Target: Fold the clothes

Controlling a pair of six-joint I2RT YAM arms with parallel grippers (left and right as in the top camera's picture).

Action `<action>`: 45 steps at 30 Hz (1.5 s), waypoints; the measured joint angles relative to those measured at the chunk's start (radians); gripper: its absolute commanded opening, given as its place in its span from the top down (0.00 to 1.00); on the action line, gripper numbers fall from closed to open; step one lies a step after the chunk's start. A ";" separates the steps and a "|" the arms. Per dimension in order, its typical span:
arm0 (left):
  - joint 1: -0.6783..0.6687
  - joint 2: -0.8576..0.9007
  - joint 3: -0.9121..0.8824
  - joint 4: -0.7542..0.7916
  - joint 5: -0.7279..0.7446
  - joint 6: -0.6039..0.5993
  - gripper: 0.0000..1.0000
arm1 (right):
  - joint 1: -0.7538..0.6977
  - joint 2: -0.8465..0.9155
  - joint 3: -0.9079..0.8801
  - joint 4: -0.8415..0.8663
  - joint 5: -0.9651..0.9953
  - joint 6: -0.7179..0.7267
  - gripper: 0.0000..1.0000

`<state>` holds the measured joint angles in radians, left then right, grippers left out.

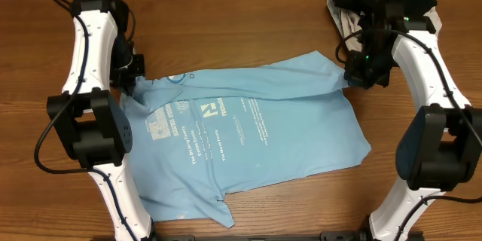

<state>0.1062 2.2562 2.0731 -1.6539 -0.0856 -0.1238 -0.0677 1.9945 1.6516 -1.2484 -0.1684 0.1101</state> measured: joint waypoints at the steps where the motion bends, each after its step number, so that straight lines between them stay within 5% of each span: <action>1: 0.000 0.000 -0.011 0.005 0.000 0.000 0.96 | -0.008 0.000 -0.009 0.003 0.000 0.000 0.96; 31: 0.020 0.001 -0.256 0.153 -0.068 -0.001 0.96 | -0.062 0.000 -0.018 -0.086 0.003 -0.010 0.96; 45: 0.027 0.006 0.408 -0.030 -0.064 -0.002 0.96 | -0.075 0.000 0.316 -0.185 -0.072 -0.062 0.96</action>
<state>0.1329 2.2623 2.4813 -1.6836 -0.1497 -0.1253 -0.1429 1.9942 1.9675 -1.4330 -0.2401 0.0483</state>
